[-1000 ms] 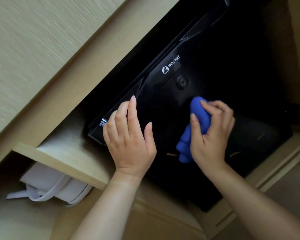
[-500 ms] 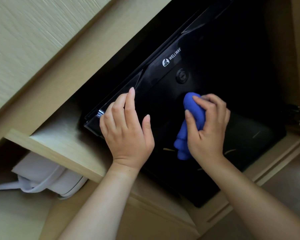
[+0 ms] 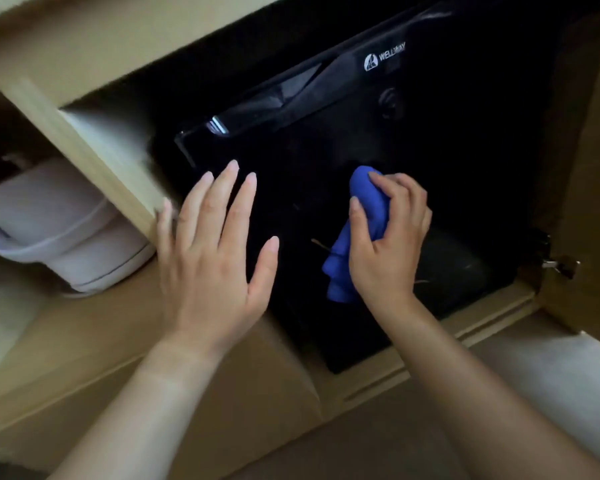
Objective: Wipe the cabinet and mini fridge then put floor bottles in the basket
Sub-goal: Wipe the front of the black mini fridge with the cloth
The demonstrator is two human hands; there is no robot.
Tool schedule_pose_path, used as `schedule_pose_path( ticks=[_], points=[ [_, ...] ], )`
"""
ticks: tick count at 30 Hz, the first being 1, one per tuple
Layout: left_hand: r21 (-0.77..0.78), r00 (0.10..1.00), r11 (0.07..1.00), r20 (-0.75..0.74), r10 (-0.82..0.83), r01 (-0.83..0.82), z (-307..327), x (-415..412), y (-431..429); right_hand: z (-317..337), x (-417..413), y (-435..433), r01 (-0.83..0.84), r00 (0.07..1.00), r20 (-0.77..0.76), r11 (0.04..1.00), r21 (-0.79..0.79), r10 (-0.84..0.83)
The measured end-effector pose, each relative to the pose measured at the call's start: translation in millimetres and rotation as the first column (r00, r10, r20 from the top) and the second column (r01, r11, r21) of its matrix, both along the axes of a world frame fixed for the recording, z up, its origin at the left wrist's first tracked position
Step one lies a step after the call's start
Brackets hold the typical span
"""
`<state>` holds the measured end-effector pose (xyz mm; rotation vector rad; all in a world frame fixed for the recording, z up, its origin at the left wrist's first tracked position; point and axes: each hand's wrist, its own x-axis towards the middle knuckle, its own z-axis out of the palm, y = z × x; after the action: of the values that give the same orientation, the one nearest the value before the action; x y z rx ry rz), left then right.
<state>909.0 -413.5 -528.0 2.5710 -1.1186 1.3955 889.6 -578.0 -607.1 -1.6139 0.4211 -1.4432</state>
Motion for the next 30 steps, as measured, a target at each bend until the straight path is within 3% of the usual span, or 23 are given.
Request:
schedule_pose_path(
  ticks=[4,8,12,18,25,30],
  points=[
    [-0.060,0.999,0.997,-0.025,0.048,-0.049,-26,-9,29,18,11,22,0.017,0.999,0.029,0.995,-0.099,-0.014],
    [-0.108,0.999,0.994,-0.032,0.001,-0.004,-38,-5,53,-17,15,34,-0.036,0.998,-0.052,0.952,-0.305,0.021],
    [-0.234,0.999,0.972,-0.054,-0.006,-0.007,-50,3,68,-51,9,27,0.000,0.998,-0.060,0.973,-0.231,-0.015],
    [-0.289,0.988,0.950,-0.135,0.080,-0.116,-64,11,67,-6,24,46,0.045,0.997,0.075,0.960,-0.278,-0.025],
    [-0.275,0.989,0.951,-0.025,0.143,-0.144,-74,15,65,-50,20,50,-0.054,0.998,-0.043,0.925,-0.376,0.041],
    [-0.303,0.993,0.947,0.010,0.116,-0.108,-77,17,65,-15,25,53,0.039,0.998,0.061,0.951,-0.307,-0.022]
  ],
)
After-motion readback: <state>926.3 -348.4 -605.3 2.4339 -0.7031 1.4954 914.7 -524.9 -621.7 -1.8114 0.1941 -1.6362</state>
